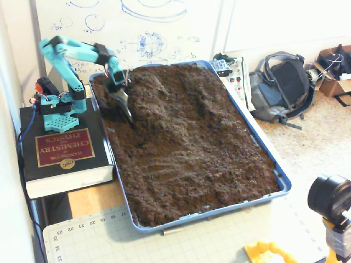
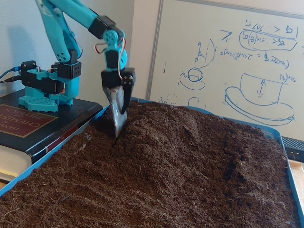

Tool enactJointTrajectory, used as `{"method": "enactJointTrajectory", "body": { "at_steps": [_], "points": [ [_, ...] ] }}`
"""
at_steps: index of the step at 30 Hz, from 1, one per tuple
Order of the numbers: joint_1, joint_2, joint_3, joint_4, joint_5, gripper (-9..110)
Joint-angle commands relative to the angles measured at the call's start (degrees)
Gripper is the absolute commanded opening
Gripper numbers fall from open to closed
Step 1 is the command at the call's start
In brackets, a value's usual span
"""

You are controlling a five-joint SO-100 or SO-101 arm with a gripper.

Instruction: Build a berm.

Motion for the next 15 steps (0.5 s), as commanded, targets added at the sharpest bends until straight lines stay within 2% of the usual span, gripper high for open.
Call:
{"method": "enactJointTrajectory", "body": {
  "at_steps": [1,8,15],
  "points": [
    [0.0,13.27,-0.88,10.63,4.04,0],
    [0.18,17.75,1.14,28.04,4.92,1],
    [0.18,5.27,2.11,18.9,4.83,1]
  ]
}}
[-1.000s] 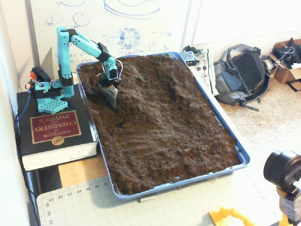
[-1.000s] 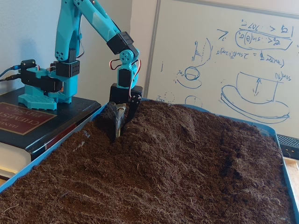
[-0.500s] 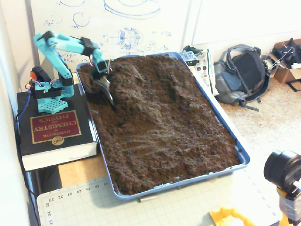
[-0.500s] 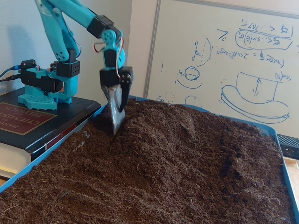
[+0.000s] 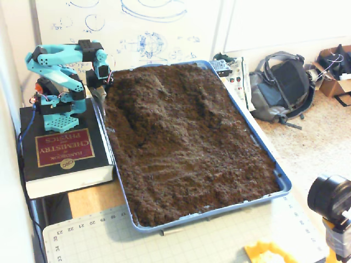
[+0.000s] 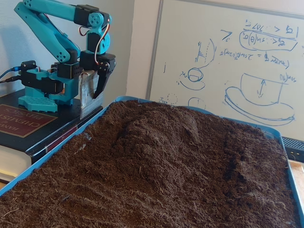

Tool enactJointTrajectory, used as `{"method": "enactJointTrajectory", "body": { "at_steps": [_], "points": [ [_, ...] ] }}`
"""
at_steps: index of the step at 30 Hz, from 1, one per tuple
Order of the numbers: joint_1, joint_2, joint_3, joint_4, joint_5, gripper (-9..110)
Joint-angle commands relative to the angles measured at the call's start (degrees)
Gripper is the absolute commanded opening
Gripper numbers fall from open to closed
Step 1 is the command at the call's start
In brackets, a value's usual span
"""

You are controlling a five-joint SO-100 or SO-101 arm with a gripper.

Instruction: Build a berm.

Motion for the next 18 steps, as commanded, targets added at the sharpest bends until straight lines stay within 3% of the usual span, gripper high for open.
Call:
{"method": "enactJointTrajectory", "body": {
  "at_steps": [1,18],
  "points": [
    [0.18,-6.94,-0.88,-6.24,0.35,1],
    [3.25,-37.35,-2.46,-39.81,-0.53,1]
  ]
}}
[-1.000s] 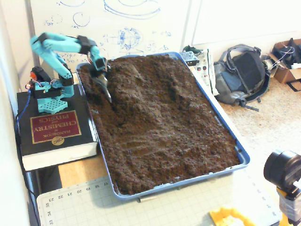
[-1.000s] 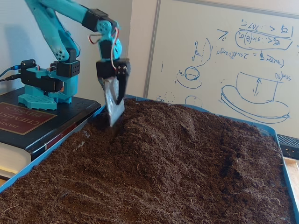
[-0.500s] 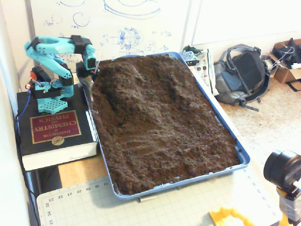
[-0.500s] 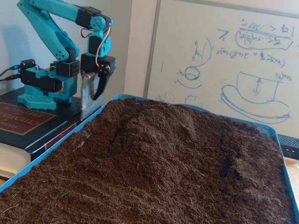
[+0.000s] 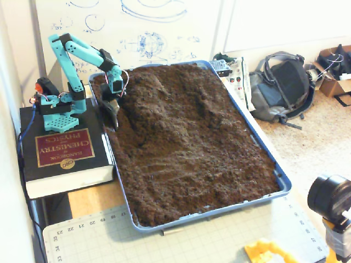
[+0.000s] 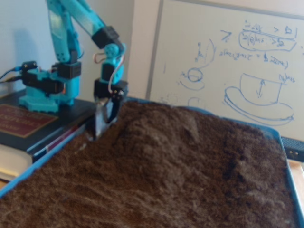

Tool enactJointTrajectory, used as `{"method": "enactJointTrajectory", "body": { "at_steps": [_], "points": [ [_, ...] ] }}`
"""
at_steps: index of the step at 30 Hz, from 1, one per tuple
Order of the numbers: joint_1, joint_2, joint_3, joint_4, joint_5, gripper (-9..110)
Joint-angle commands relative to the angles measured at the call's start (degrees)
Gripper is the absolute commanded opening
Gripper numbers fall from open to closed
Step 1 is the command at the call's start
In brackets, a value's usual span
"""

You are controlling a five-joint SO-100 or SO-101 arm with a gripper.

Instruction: Build a berm.

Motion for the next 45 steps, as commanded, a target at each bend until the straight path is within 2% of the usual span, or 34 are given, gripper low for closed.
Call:
{"method": "enactJointTrajectory", "body": {
  "at_steps": [1,5,22,29,41,45],
  "points": [
    [0.88,-3.34,-2.29,-6.5,-0.62,1],
    [0.79,-5.1,-7.73,-10.11,-0.53,0],
    [0.26,-10.46,-26.28,-10.11,0.44,0],
    [0.09,-8.88,-29.53,-10.11,0.53,0],
    [-3.16,-4.04,-25.49,-9.67,0.62,0],
    [-5.27,-0.44,-25.49,-2.37,3.6,0]
  ]
}}
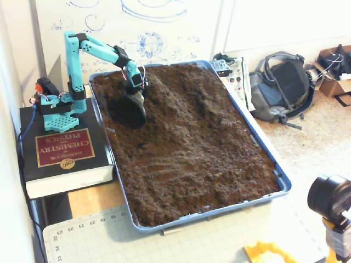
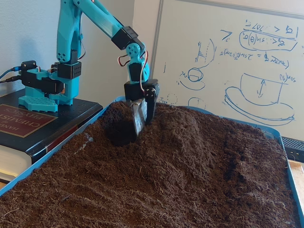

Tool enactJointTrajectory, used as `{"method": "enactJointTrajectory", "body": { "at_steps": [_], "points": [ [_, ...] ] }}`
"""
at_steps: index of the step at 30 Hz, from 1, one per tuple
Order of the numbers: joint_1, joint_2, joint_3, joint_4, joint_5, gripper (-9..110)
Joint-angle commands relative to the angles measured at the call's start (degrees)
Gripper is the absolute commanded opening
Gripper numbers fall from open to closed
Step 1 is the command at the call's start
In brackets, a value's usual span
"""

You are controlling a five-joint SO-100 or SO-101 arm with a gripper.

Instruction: Build a berm.

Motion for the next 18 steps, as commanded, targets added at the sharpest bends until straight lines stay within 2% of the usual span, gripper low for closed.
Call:
{"method": "enactJointTrajectory", "body": {
  "at_steps": [1,11,18],
  "points": [
    [-2.46,10.02,-3.69,5.89,3.96,0],
    [-10.9,19.34,-5.89,24.17,15.21,0],
    [-14.41,9.14,-5.63,29.79,16.08,0]
  ]
}}
